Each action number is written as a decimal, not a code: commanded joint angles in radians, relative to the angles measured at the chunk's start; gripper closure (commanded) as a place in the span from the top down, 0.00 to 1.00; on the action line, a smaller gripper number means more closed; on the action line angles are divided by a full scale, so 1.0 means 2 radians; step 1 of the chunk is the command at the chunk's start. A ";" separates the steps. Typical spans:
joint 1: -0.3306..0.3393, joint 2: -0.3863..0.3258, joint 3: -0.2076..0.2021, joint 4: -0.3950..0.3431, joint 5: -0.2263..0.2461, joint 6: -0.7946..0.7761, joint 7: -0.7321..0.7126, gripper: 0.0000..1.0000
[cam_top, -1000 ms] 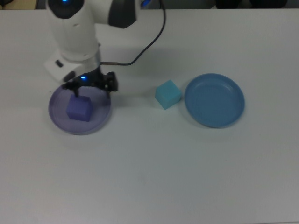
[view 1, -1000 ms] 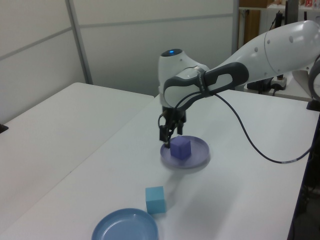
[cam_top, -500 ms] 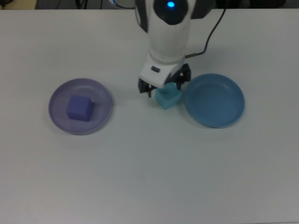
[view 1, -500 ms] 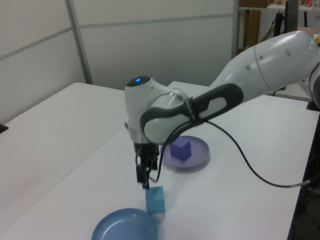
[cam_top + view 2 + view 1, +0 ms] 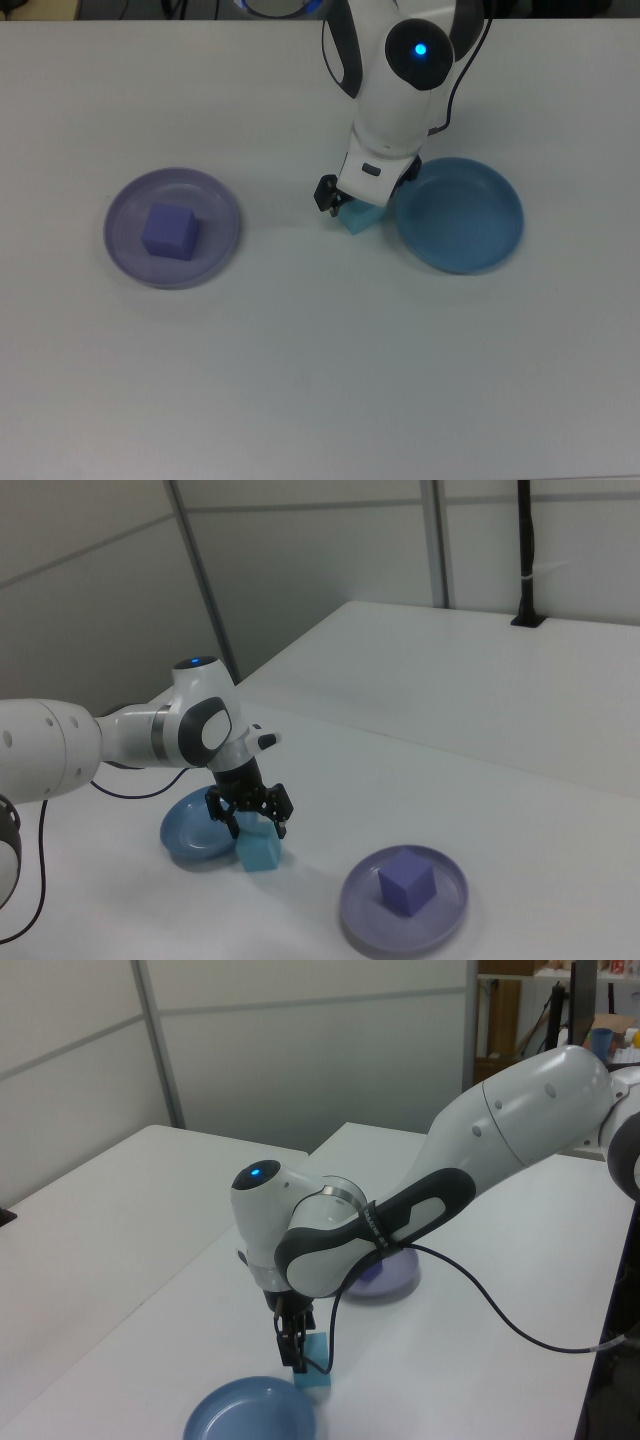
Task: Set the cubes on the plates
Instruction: 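Move the gripper to the cyan cube and grasp it, then carry the cyan cube onto the light blue plate and release it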
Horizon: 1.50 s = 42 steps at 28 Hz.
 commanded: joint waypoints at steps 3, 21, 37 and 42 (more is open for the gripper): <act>0.002 -0.004 -0.004 -0.009 -0.012 0.001 -0.015 0.60; 0.007 -0.047 -0.003 0.008 0.043 -0.050 0.061 0.00; 0.088 -0.022 0.005 0.018 0.034 0.037 0.226 0.03; 0.094 -0.017 0.005 0.018 0.033 0.037 0.235 0.09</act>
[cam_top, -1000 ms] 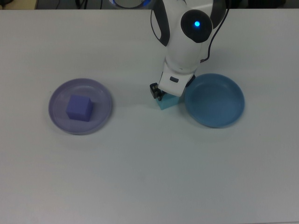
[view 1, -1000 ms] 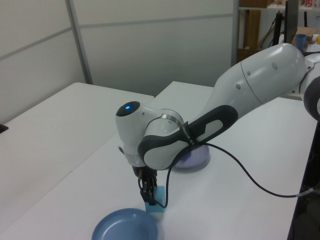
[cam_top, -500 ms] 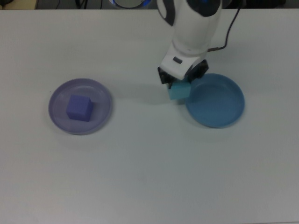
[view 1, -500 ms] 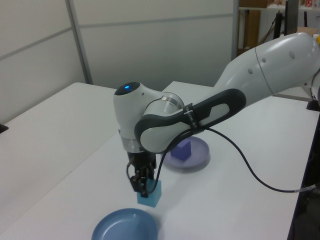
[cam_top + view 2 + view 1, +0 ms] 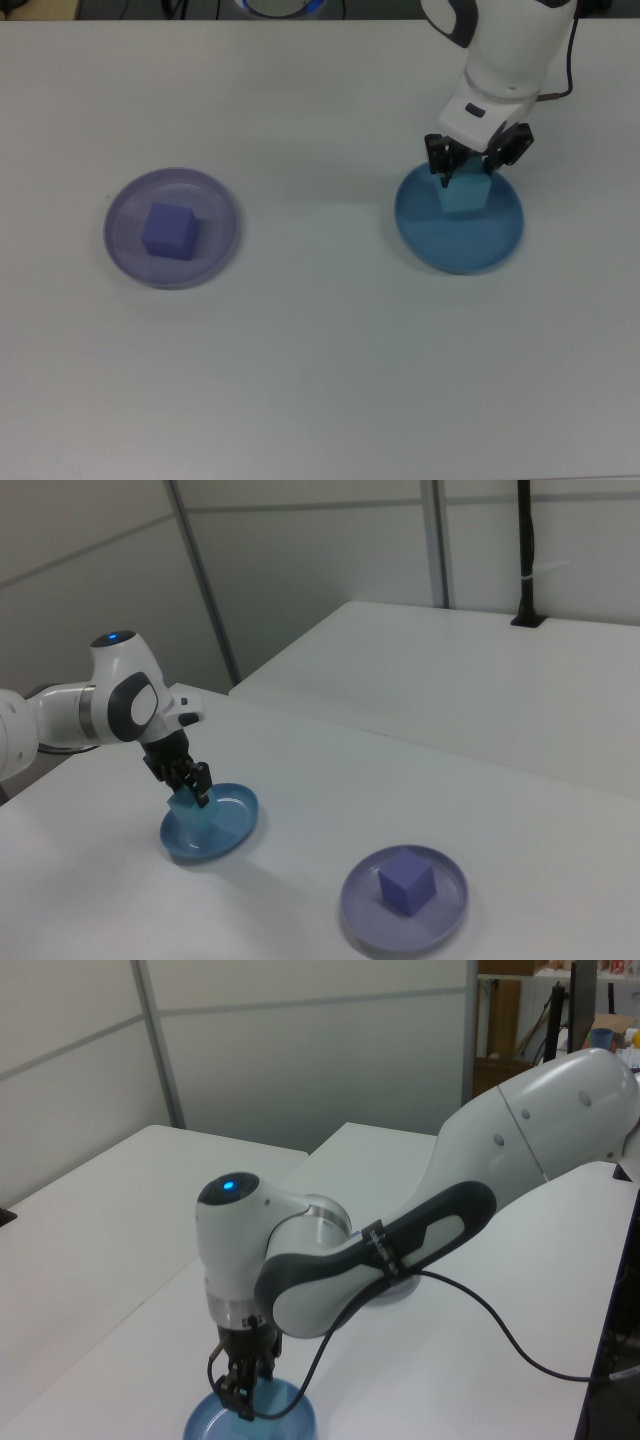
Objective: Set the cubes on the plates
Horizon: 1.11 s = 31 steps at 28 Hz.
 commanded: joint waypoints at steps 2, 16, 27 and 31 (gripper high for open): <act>0.001 0.010 -0.002 -0.001 -0.015 0.008 0.013 0.53; 0.000 -0.026 -0.004 0.000 -0.016 -0.038 0.060 1.00; -0.076 -0.158 -0.020 -0.029 -0.005 -0.131 0.010 1.00; -0.116 -0.201 -0.034 -0.043 0.034 -0.149 -0.053 1.00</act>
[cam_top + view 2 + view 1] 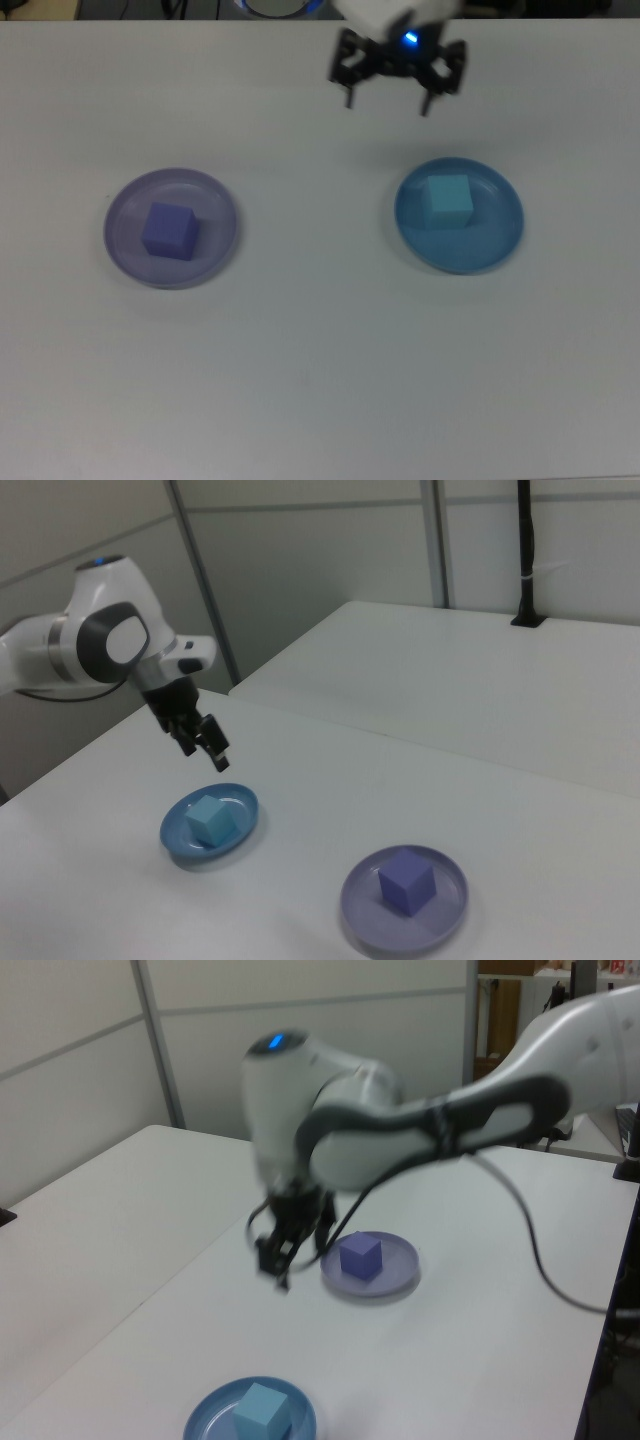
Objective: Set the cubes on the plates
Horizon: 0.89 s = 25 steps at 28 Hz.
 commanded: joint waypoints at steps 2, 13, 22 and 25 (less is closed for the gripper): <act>-0.036 -0.069 -0.030 -0.050 0.037 -0.013 -0.067 1.00; -0.046 -0.068 -0.056 -0.049 0.041 -0.023 -0.088 1.00; -0.071 -0.070 -0.059 -0.035 0.041 -0.051 -0.089 1.00; -0.074 -0.066 -0.059 -0.025 0.041 -0.051 -0.089 1.00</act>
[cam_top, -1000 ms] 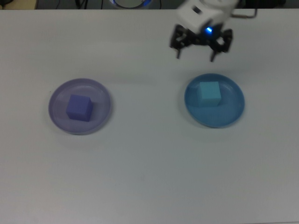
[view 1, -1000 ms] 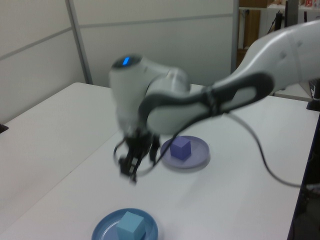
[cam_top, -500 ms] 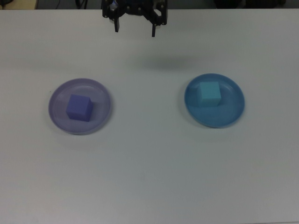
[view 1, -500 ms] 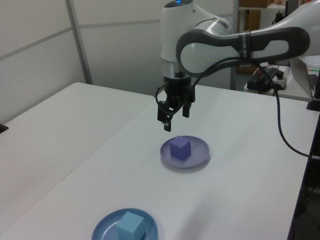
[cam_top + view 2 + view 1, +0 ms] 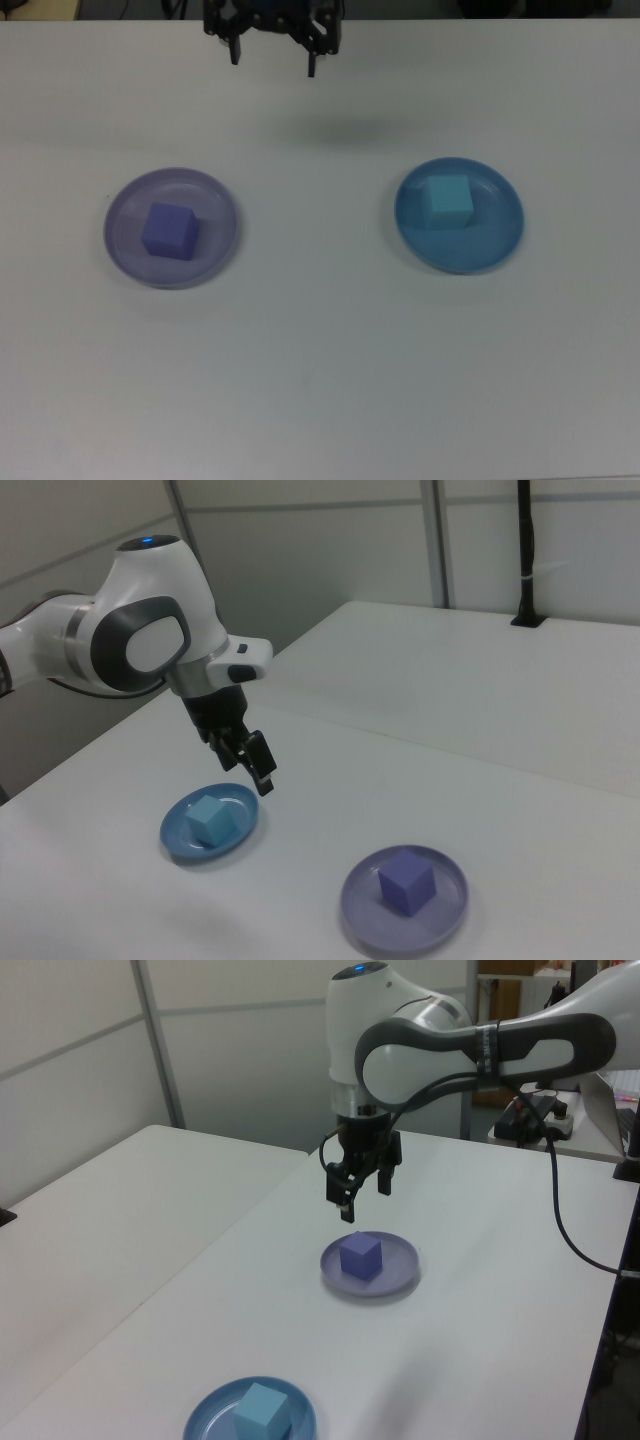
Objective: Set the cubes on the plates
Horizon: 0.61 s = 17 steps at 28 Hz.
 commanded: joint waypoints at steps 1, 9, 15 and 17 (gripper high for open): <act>-0.012 0.001 -0.004 0.017 0.012 -0.015 -0.011 1.00; -0.013 0.009 -0.001 0.021 0.012 -0.025 -0.077 1.00; -0.012 0.010 -0.001 0.022 0.011 -0.027 -0.090 1.00; -0.012 0.011 -0.001 0.022 0.011 -0.027 -0.101 1.00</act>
